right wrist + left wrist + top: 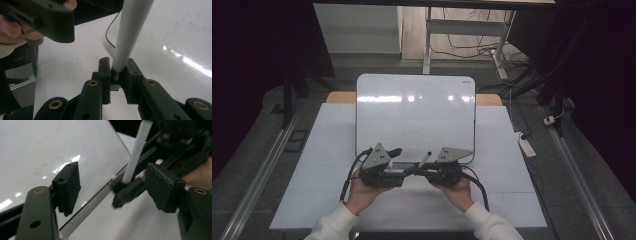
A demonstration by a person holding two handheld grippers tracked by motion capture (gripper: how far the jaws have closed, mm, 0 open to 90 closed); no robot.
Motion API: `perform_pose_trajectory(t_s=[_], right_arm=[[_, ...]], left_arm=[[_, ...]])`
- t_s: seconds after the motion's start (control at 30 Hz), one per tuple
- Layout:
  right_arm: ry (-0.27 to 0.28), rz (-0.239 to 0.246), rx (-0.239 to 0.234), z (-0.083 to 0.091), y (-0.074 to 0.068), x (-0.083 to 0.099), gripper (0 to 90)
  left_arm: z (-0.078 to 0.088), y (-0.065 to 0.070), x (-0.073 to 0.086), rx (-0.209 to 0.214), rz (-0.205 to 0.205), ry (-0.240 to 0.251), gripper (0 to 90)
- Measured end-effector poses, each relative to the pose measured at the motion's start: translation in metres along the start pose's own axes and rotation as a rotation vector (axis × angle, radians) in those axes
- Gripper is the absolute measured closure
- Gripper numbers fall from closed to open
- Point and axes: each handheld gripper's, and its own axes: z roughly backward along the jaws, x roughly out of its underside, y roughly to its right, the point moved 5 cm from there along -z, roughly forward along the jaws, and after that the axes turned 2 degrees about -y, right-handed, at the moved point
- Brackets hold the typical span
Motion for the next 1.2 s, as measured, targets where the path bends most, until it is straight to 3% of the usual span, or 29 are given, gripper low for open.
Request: perform_pose_trajectory(t_s=[0.3,0.43,0.6,0.97,1.0,1.03,1.07,1.1,1.2], right_arm=[[-0.004,-0.013,-0.021,-0.005,-0.005,0.001,77.6],[-0.001,-0.015,-0.024,-0.004,-0.006,0.000,77.6],[-0.004,-0.025,-0.027,-0.005,-0.006,0.001,77.5],[0.000,-0.014,-0.037,-0.007,-0.008,0.001,75.3],[0.009,-0.011,-0.035,-0.006,-0.008,0.001,69.8],[0.009,-0.011,-0.035,-0.006,-0.008,0.001,69.8],[0.030,-0.013,-0.006,-0.002,-0.006,-0.001,63.0],[0.030,-0.013,-0.006,-0.002,-0.006,-0.001,63.0],[0.060,-0.024,0.044,0.008,0.000,-0.004,52.7]], left_arm=[[-0.017,0.011,-0.015,0.032,-0.052,0.023,44.7],[-0.024,0.012,-0.015,0.040,-0.067,0.015,65.7],[-0.023,0.013,-0.015,0.044,-0.088,0.017,80.2],[-0.019,0.010,-0.013,0.045,-0.085,0.022,81.3],[-0.018,0.009,-0.013,0.038,-0.086,0.025,81.2],[-0.016,0.007,-0.013,0.029,-0.084,0.029,81.2],[-0.014,0.004,-0.013,0.023,-0.078,0.032,81.2],[-0.011,0.000,-0.013,0.013,-0.071,0.035,81.2],[0.001,-0.018,-0.011,-0.036,-0.029,0.055,81.2]])
